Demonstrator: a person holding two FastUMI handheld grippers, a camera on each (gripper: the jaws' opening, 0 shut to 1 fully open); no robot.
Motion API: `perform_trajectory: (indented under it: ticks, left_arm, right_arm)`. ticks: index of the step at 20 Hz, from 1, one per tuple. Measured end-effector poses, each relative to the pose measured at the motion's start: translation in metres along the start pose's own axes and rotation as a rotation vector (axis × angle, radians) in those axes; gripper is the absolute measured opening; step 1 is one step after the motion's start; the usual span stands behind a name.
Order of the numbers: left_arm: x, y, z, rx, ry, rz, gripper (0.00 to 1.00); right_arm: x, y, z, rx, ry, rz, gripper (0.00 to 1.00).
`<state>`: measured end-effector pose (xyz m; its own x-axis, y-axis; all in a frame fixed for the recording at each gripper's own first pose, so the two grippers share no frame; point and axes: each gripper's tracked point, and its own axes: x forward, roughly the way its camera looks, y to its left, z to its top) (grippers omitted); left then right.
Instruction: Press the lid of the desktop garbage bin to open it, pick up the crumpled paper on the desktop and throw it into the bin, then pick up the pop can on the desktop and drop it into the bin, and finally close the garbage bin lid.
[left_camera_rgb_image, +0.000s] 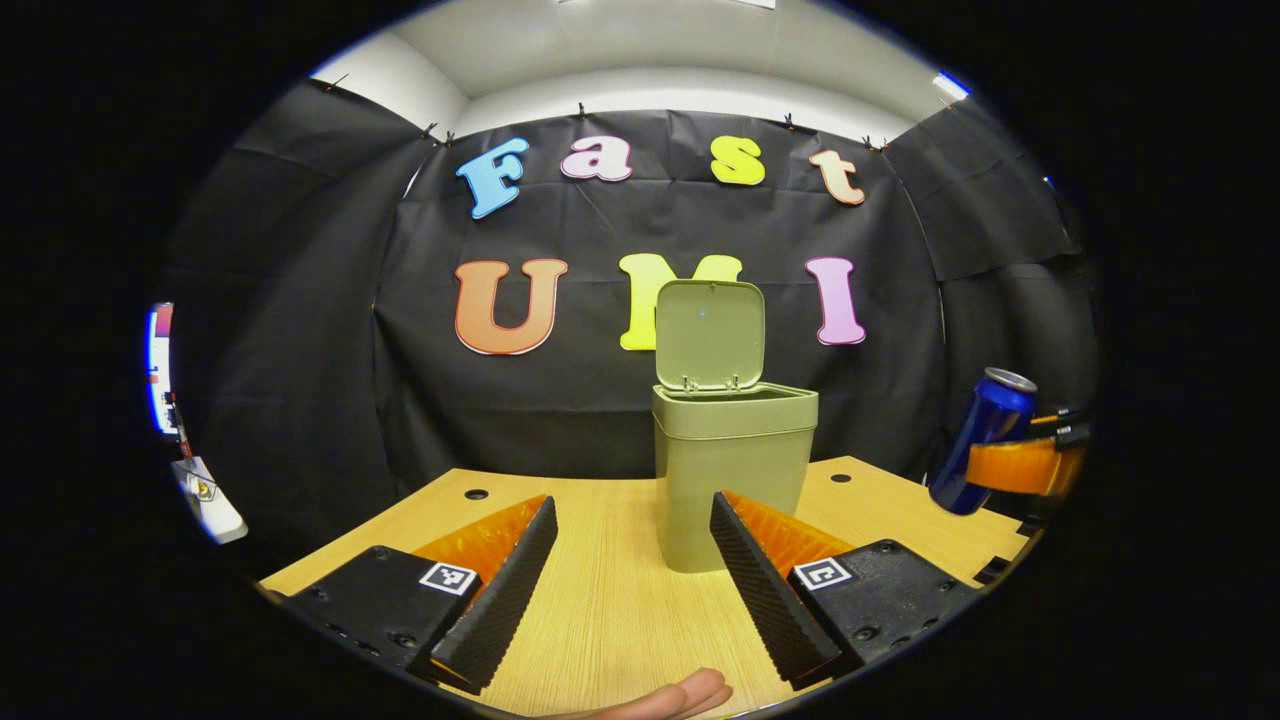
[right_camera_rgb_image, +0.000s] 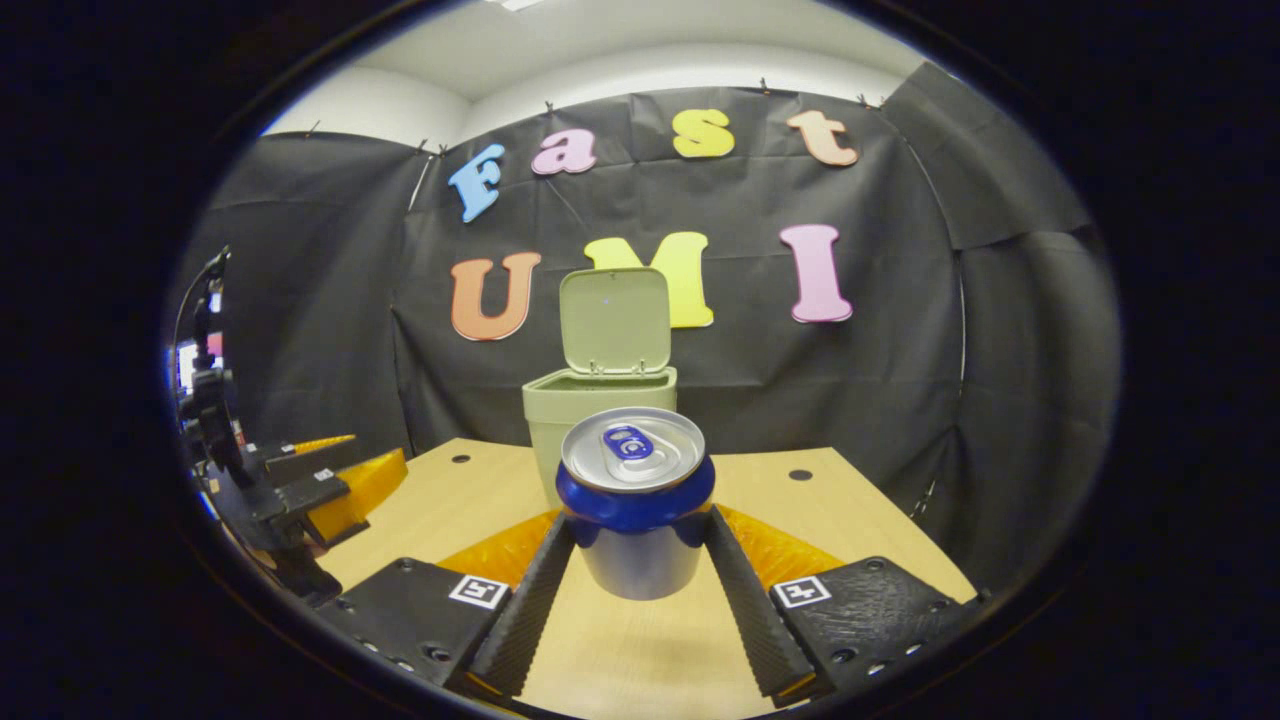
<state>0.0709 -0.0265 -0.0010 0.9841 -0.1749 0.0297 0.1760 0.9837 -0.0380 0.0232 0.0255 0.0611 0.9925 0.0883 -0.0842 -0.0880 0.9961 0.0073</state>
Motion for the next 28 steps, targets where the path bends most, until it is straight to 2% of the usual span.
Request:
perform_trajectory:
  ticks: [4,7,10,13,15,18,19,20,24,28]
  left_arm:
    - [0.001,0.018,-0.004,0.006,0.010,0.023,0.99]
    - [0.005,0.021,-0.011,-0.030,0.033,0.019,0.99]
    - [0.007,0.030,-0.008,-0.024,0.010,0.057,0.99]
    - [0.010,0.021,-0.014,-0.001,0.017,0.034,0.99]
    - [0.011,0.021,-0.014,-0.021,0.021,0.024,0.99]
    - [0.009,0.019,-0.013,-0.043,0.024,0.006,0.99]
    - [0.008,0.022,-0.011,-0.042,0.022,0.014,0.95]
    - [0.006,0.026,-0.011,-0.042,0.022,0.022,0.99]
    - [0.001,0.032,-0.008,-0.077,0.018,0.011,0.99]
    - [0.000,0.042,-0.004,-0.090,0.004,0.022,0.99]
  right_arm:
    - [0.017,0.004,0.038,0.006,-0.008,-0.010,0.81]
    - [0.033,0.027,0.071,-0.006,-0.004,0.037,0.81]
    - [0.058,0.049,0.103,-0.025,0.018,0.061,0.82]
    - [0.088,0.067,0.129,-0.055,0.058,0.084,0.81]
    - [0.108,0.071,0.148,-0.063,0.060,0.092,0.81]
    - [0.144,0.073,0.171,-0.052,0.058,0.062,0.81]
    - [0.159,0.077,0.177,-0.056,0.060,0.058,0.81]
    - [0.173,0.078,0.181,-0.065,0.063,0.050,0.81]
    - [0.218,0.092,0.193,-0.052,0.066,0.063,0.81]
    - [0.265,0.089,0.171,-0.090,0.134,0.015,0.81]
